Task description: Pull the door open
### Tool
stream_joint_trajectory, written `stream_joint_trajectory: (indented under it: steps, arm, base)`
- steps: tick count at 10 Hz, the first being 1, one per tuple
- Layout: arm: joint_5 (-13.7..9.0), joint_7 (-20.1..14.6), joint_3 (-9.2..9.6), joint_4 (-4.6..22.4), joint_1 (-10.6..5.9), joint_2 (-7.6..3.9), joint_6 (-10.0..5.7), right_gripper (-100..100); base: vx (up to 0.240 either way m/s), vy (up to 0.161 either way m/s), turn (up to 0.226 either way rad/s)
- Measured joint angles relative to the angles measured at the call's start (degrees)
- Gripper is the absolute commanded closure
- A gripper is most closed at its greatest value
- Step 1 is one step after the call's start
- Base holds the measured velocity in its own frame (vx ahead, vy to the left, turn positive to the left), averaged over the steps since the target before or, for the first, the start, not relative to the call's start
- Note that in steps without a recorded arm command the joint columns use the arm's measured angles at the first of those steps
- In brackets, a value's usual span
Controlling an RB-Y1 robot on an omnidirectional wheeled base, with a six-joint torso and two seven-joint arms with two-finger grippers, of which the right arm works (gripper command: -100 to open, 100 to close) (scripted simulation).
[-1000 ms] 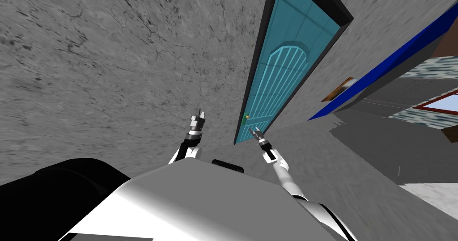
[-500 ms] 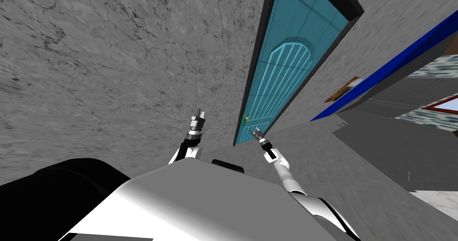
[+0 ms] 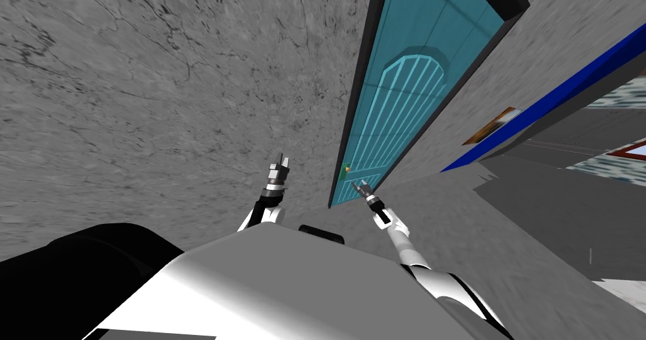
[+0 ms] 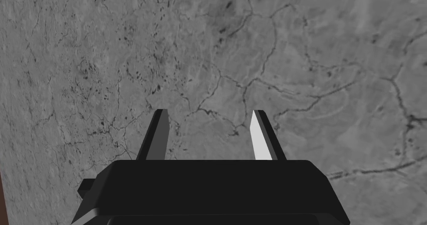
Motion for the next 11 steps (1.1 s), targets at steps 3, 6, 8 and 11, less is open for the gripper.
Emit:
stream_joint_trajectory:
  steps: [3,6,8,11]
  arm:
    - [-0.1,0.4,-0.26,0.4,-0.3,0.42,0.45,-100]
    - [-0.2,0.9,-0.53,0.6,-0.6,0.95,1.18,-100]
    - [-0.3,1.2,-0.7,0.7,-0.77,1.25,1.67,-100]
    - [-0.3,1.2,-0.7,0.6,-0.85,1.25,1.71,100]
  base:
    - [0.173,0.057,0.042]
    - [0.168,0.078,0.036]
    - [0.136,0.051,0.025]
    - [-0.022,-0.01,0.003]
